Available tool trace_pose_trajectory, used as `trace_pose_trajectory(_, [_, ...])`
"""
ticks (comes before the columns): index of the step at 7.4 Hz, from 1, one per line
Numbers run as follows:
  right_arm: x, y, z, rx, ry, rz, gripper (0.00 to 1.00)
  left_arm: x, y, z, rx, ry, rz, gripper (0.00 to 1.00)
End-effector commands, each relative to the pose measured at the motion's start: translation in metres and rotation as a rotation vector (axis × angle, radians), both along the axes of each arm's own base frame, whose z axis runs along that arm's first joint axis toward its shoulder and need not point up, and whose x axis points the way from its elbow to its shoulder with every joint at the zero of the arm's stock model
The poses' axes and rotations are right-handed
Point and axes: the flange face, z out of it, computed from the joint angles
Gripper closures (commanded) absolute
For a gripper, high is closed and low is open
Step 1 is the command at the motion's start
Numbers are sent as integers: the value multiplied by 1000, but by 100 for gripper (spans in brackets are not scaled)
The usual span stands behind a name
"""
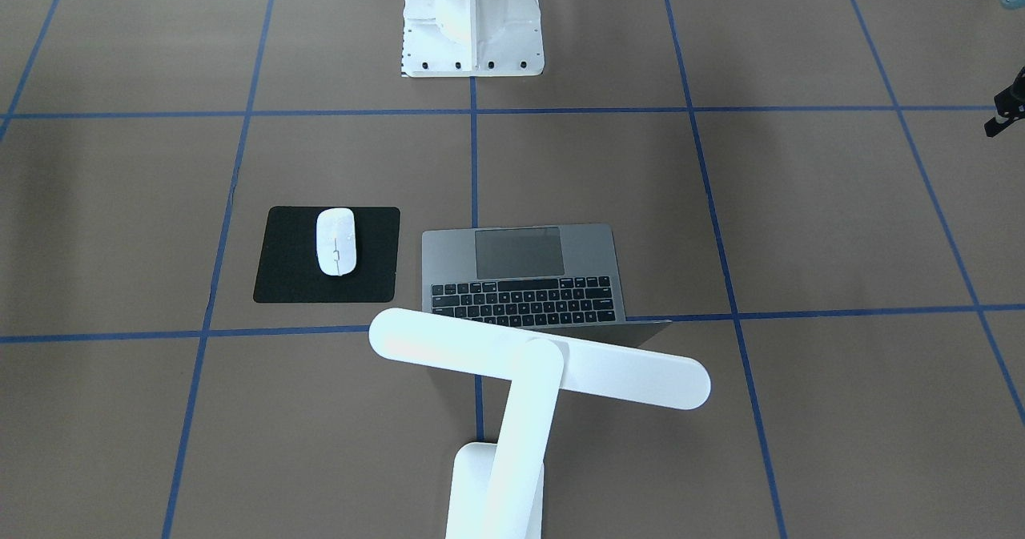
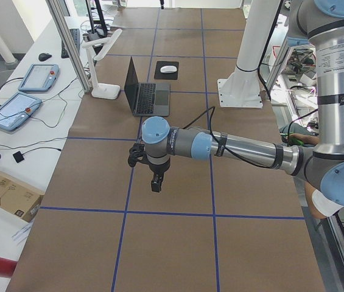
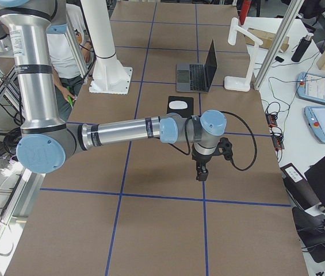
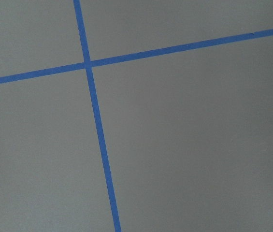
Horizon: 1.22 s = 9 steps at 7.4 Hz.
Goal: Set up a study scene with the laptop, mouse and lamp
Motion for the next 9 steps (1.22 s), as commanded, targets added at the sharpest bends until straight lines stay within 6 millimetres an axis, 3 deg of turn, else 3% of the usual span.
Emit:
trace_pose_trajectory(1, [-2, 3, 5, -8, 0, -6, 0, 1, -3, 4, -7, -2, 0, 0])
trace_pose_trajectory(9, [-2, 3, 10, -15, 8, -6, 0, 0, -3, -2, 2, -2, -4, 0])
